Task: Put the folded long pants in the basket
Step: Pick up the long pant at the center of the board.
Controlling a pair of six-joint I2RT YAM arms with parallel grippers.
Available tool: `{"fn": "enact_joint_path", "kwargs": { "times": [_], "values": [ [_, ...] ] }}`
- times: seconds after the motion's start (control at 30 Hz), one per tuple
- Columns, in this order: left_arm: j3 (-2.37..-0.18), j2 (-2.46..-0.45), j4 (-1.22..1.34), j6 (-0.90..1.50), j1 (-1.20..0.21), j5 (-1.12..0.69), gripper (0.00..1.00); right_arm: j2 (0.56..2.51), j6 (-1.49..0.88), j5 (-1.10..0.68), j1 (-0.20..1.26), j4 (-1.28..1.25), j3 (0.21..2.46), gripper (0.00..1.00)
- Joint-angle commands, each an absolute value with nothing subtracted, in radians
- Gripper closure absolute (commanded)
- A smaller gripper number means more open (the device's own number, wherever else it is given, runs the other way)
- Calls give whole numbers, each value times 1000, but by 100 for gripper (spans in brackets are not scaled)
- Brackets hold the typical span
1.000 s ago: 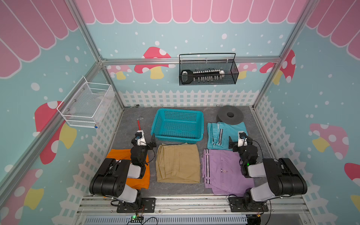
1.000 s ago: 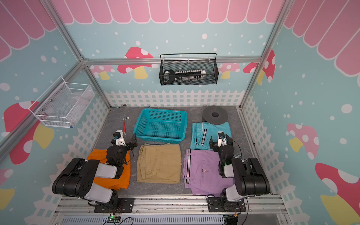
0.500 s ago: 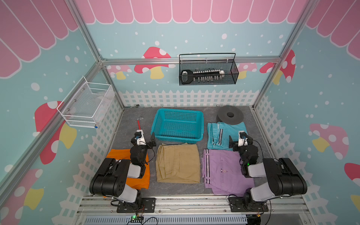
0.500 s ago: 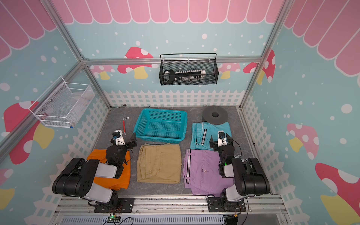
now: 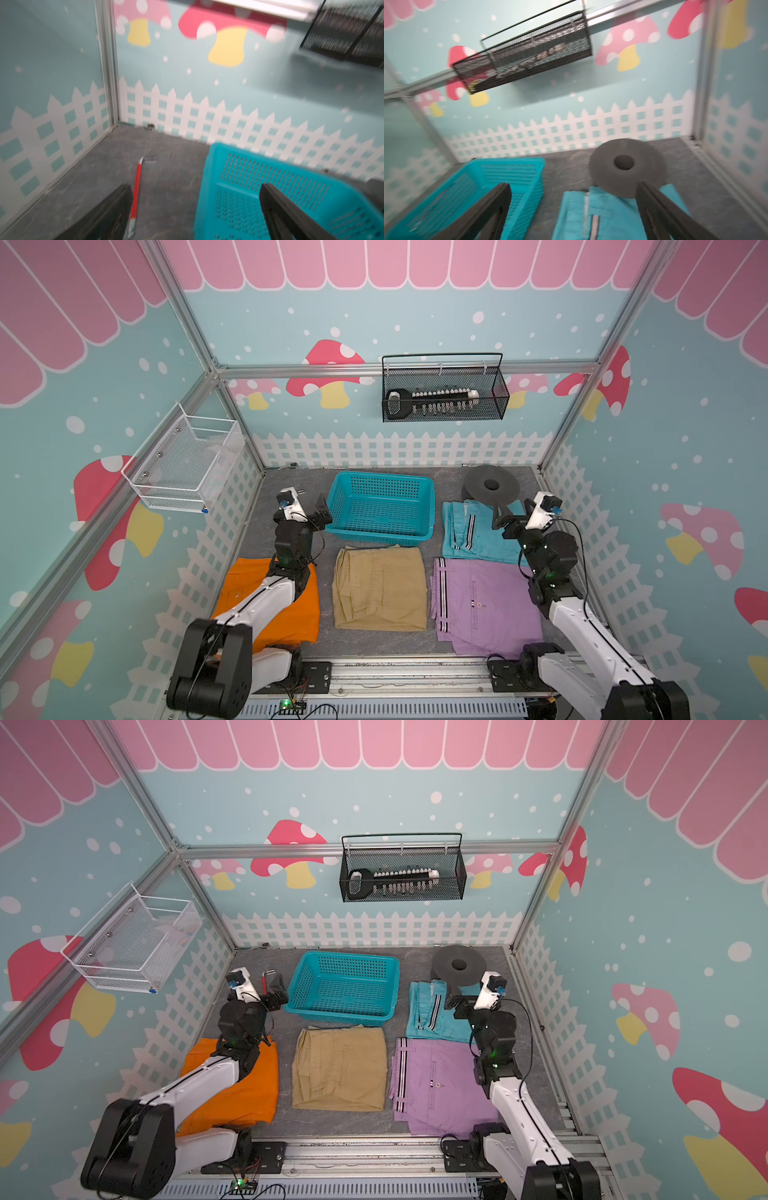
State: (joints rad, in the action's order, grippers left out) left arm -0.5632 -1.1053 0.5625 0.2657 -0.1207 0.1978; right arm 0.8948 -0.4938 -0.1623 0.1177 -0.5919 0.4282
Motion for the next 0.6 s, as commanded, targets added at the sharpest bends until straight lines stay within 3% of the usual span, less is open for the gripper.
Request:
{"fn": "enact_joint_path", "kwargs": {
  "times": [0.0,0.17,0.3,0.57],
  "values": [
    [-494,-838,180,549,-127,77,1,873,-655,-365,271,-461,372,2],
    [-209,-310,159,764,-132,-312,1,932,-721,-396,500,-502,356,0],
    [-112,-13,35,856,-138,-323,1,1071,-687,-369,642,-526,381,0],
    [-218,-357,-75,900,-141,-317,1,1445,-646,-223,762,-432,563,8]
  ]
}}
